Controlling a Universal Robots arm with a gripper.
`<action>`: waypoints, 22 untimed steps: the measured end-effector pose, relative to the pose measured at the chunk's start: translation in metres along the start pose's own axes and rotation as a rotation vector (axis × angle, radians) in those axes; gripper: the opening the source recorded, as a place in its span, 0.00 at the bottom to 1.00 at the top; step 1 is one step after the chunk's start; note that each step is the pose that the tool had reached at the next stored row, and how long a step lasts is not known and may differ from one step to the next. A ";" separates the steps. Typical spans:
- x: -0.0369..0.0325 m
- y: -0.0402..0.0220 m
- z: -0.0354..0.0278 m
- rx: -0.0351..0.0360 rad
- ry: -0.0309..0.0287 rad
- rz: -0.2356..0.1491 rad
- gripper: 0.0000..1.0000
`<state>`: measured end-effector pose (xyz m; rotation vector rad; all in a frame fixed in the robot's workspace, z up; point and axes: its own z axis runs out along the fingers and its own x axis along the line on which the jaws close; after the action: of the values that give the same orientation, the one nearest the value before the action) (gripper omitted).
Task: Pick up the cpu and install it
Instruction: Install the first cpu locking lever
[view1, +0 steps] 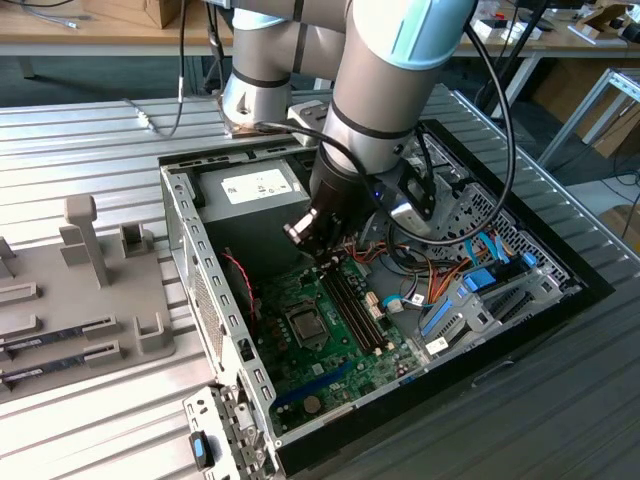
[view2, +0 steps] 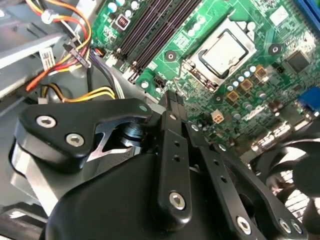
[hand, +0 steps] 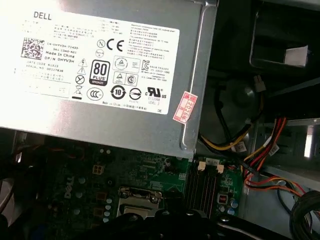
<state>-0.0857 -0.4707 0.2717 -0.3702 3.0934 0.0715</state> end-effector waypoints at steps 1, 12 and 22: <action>0.0000 0.0000 0.0007 -0.0007 0.0012 -0.026 0.11; -0.0007 0.0070 0.0110 -0.0014 0.0062 -0.126 0.11; -0.0006 0.0068 0.0142 0.0529 0.0344 -0.283 0.11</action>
<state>-0.0865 -0.4632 0.2578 -0.8085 3.0319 -0.0229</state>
